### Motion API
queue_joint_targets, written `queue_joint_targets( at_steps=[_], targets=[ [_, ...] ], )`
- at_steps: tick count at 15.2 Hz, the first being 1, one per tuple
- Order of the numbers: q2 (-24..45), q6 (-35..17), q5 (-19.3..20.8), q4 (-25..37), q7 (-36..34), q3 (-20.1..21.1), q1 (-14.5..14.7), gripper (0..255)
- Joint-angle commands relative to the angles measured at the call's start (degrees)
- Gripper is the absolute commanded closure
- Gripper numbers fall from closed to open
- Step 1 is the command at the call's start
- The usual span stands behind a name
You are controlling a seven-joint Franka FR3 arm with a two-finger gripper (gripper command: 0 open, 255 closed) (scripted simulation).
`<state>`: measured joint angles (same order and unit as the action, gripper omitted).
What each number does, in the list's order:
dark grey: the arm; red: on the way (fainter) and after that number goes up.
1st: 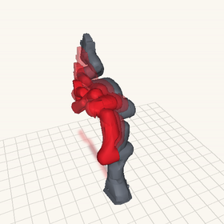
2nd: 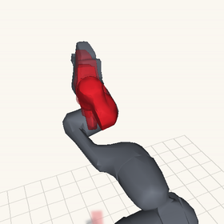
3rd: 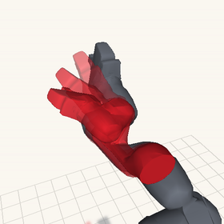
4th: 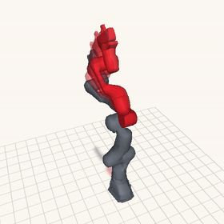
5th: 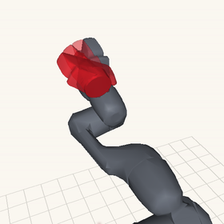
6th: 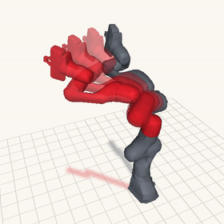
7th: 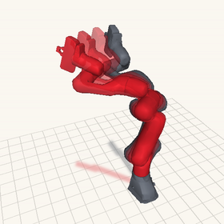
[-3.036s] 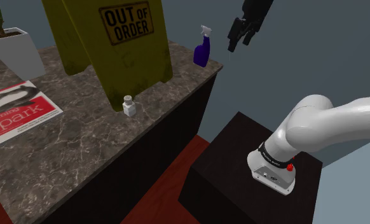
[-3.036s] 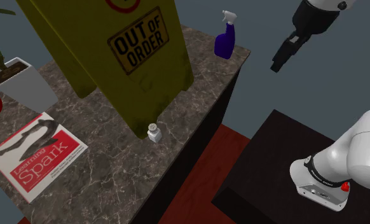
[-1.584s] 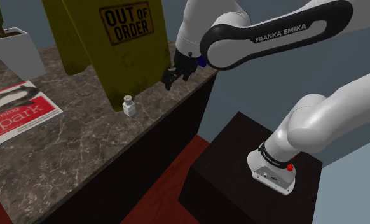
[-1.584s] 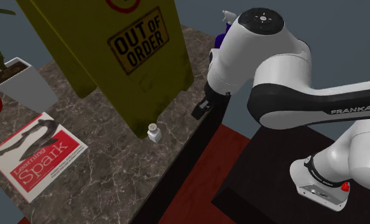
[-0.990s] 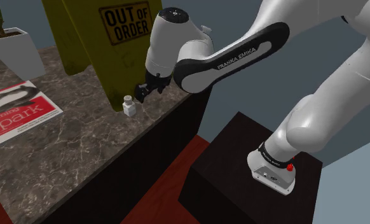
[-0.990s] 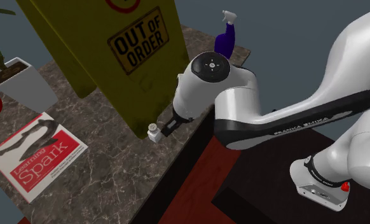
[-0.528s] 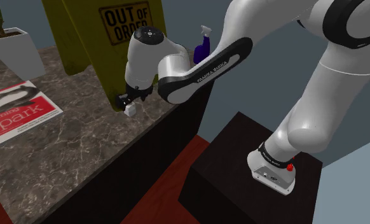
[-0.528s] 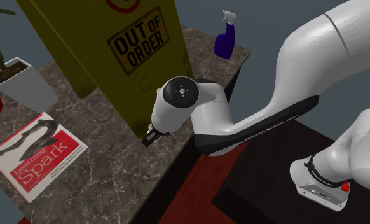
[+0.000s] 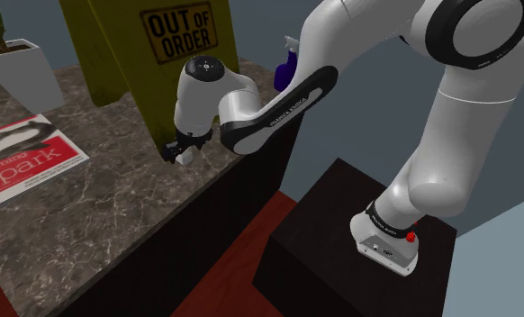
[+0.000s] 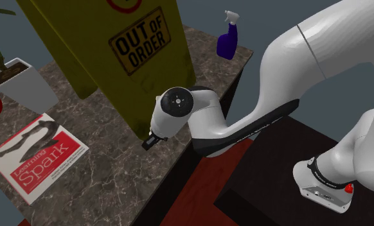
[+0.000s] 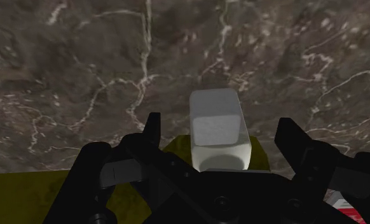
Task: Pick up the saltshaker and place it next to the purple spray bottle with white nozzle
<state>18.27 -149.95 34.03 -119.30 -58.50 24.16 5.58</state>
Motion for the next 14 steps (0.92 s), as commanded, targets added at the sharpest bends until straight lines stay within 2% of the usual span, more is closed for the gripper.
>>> queue_joint_targets(
  at_steps=[1, 6, 7, 14],
  targets=[
    [0.1, -0.2, 0.2, 0.0, -0.1, -0.1, 0.0, 0],
    [0.1, -0.2, 0.2, 0.0, -0.1, -0.1, 0.0, 0],
    [0.1, -0.2, 0.2, 0.0, -0.1, -0.1, 0.0, 255],
    [0.1, -0.2, 0.1, 0.0, -0.1, -0.1, 0.0, 255]
  ],
)
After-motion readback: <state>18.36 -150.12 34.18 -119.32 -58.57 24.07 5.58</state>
